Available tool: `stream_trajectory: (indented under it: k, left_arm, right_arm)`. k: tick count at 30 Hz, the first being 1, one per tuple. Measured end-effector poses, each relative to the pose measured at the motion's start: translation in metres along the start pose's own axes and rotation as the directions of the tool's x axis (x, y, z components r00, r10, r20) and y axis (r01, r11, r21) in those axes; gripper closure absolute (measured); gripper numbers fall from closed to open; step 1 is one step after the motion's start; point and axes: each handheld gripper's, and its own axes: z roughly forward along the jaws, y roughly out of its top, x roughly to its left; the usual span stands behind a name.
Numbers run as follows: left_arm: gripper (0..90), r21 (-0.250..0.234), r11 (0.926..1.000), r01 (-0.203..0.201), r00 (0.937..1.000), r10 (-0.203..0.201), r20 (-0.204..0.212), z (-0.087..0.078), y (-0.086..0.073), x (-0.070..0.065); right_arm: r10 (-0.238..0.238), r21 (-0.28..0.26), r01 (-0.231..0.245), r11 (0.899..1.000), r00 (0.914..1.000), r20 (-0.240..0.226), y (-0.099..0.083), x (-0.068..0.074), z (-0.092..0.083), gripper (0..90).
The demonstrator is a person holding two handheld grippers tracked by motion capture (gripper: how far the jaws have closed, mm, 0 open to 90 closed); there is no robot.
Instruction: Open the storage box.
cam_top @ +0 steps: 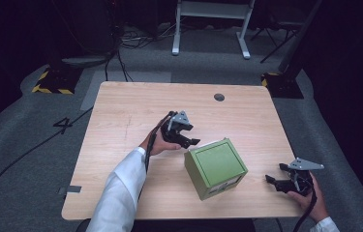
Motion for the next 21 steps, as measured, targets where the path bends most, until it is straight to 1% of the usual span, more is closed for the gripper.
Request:
stream_trajectory:
  k: [1,2,3,4,6,9,10,11,12,13,14,15,16,17,18,20,21]
  left_arm:
    - [32.5,0.005,1.0,0.002,0.9999,-0.002,0.013,0.003,0.0,0.0]
    - [34.3,0.005,1.0,0.002,0.9999,-0.002,0.013,0.003,0.0,0.0]
    - [34.3,0.008,1.0,0.002,0.9997,-0.002,0.025,0.007,0.001,0.0]
    - [33.6,0.008,1.0,0.002,0.9997,-0.002,0.025,0.007,0.001,0.0]
    - [33.4,0.011,0.9999,0.002,0.9988,-0.003,0.049,0.011,0.003,0.001]
    - [33.6,0.018,0.9998,0.003,0.9982,-0.004,0.06,0.013,0.005,0.002]
    - [33.6,0.03,0.9996,0.0,0.9981,-0.002,0.062,0.013,0.007,0.002]
    - [34.8,0.038,0.9992,-0.016,0.9973,0.013,0.073,0.014,0.01,0.002]
    - [35.1,0.038,0.9991,-0.019,0.9953,0.015,0.096,0.014,0.012,0.0]
    - [35.0,0.038,0.9991,-0.019,0.9953,0.015,0.096,0.014,0.012,0.0]
    - [35.0,0.031,0.9992,-0.023,0.9915,0.019,0.128,0.013,0.013,-0.002]
    - [35.0,0.026,0.9994,-0.023,0.99,0.019,0.14,0.013,0.014,-0.004]
    - [35.1,0.037,0.9987,-0.034,0.9901,0.029,0.137,0.013,0.015,-0.006]
    - [35.7,0.045,0.9985,-0.032,0.989,0.025,0.146,0.014,0.016,-0.006]
    - [36.1,0.045,0.9985,-0.032,0.989,0.025,0.146,0.014,0.016,-0.006]
    - [36.1,0.049,0.9982,-0.035,0.9901,0.028,0.138,0.015,0.017,-0.006]
    - [38.7,0.059,0.9974,-0.04,0.9916,0.033,0.125,0.016,0.017,-0.006]
  right_arm:
    - [-0.001,0.0,0.001,1.0,1.0,0.0,0.0,0.0,0.0,15.8]
    - [-0.001,0.0,0.001,1.0,1.0,0.001,0.0,0.0,0.0,15.8]
    - [-0.001,0.0,0.001,1.0,1.0,0.0,0.0,0.0,0.0,15.8]
    - [0.0,0.0,0.0,1.0,1.0,0.0,0.0,0.0,0.0,15.8]
    - [0.0,0.0,0.0,1.0,1.0,0.0,0.0,0.0,0.0,15.8]
    - [0.0,0.0,0.0,1.0,1.0,0.0,0.0,0.0,0.0,15.8]
    - [-0.001,0.0,0.001,1.0,1.0,0.0,0.0,0.0,0.0,15.8]
    - [0.0,0.0,0.0,1.0,1.0,0.0,0.0,0.0,0.0,15.8]
    - [0.0,0.0,0.0,1.0,1.0,0.0,0.0,0.0,0.0,15.8]
    - [0.0,0.0,0.0,1.0,1.0,0.0,0.0,0.0,0.0,15.8]
    - [0.0,0.0,0.0,1.0,1.0,0.001,0.0,0.0,0.0,15.7]
    - [-0.001,0.0,0.001,1.0,1.0,0.0,0.0,0.0,0.0,15.8]
    - [0.0,0.0,0.0,1.0,1.0,0.0,0.0,0.0,0.0,15.8]
    - [0.0,0.0,0.0,1.0,1.0,-0.001,0.0,0.0,0.0,15.8]
    - [0.0,0.0,0.0,1.0,1.0,0.0,0.0,0.0,0.0,15.8]
    - [0.0,0.0,0.0,1.0,1.0,0.0,0.0,0.0,0.0,15.8]
    - [0.0,0.0,0.0,1.0,1.0,0.0,0.0,0.0,0.0,15.8]
